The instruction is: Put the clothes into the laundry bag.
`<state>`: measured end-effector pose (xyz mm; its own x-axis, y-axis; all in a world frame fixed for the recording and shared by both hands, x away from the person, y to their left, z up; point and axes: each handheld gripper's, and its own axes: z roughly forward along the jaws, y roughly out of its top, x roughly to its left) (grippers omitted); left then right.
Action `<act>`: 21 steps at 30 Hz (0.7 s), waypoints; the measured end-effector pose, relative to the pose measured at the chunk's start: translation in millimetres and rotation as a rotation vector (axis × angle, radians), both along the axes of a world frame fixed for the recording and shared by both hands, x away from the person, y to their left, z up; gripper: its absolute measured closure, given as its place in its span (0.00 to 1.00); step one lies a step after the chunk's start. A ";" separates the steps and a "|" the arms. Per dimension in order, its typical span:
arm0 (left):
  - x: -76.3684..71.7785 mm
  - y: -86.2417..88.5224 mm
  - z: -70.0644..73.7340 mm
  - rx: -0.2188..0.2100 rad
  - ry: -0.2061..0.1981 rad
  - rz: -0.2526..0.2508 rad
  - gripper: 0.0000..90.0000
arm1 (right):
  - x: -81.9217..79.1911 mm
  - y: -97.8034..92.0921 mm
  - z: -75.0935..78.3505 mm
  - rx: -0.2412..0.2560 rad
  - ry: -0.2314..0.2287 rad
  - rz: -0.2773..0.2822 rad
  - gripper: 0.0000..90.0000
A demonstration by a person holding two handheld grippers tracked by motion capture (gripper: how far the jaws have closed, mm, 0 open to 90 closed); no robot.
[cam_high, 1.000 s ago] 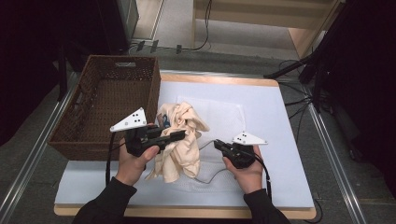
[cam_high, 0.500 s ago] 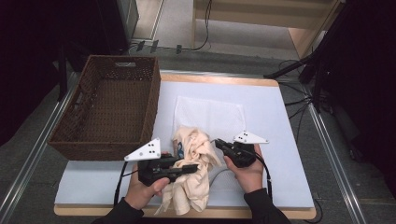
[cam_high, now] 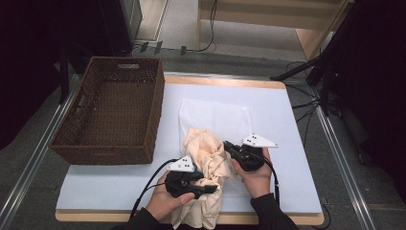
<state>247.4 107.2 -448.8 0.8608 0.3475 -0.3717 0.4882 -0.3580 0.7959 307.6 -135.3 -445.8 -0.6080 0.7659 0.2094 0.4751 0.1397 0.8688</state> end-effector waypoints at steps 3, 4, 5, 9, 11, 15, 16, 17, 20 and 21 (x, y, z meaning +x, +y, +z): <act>-8.2 6.4 16.0 0.001 -0.079 0.032 0.23 | 0.0 -1.1 0.7 0.004 -0.001 -0.002 0.99; -8.8 10.8 21.8 -0.010 -0.096 0.048 0.18 | 0.0 -1.6 1.0 0.004 -0.002 -0.002 0.99; -8.7 14.5 26.2 -0.017 -0.106 0.072 0.16 | 0.0 -2.1 1.3 0.003 -0.004 -0.002 0.99; 7.2 31.6 41.8 -0.024 -0.123 0.267 0.12 | -0.8 -2.5 1.7 0.005 -0.006 0.001 0.99; 19.3 27.3 39.5 0.047 -0.103 0.356 0.15 | -1.2 -2.7 1.9 0.005 -0.004 0.002 0.99; 43.3 12.3 21.9 0.123 -0.010 0.442 0.31 | -1.8 -2.6 3.2 0.005 -0.005 0.004 0.99; 46.9 9.6 18.2 0.116 0.008 0.448 0.40 | -1.9 -2.4 3.3 0.005 -0.006 0.006 0.99; 49.3 7.0 16.0 0.109 0.029 0.436 0.55 | -1.9 -1.8 3.2 0.005 -0.008 0.006 0.99; 51.4 1.3 13.6 0.066 0.075 0.336 0.90 | -1.9 -1.2 2.0 0.005 -0.004 0.010 0.99; 51.1 -0.8 13.5 0.058 0.077 0.306 0.95 | -1.4 -1.6 1.4 0.004 -0.005 0.010 0.99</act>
<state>298.4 106.4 -435.3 0.6834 0.6085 -0.4034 0.6380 -0.2293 0.7351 306.2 -136.9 -444.4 -0.6166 0.7589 0.2095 0.4693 0.1407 0.8717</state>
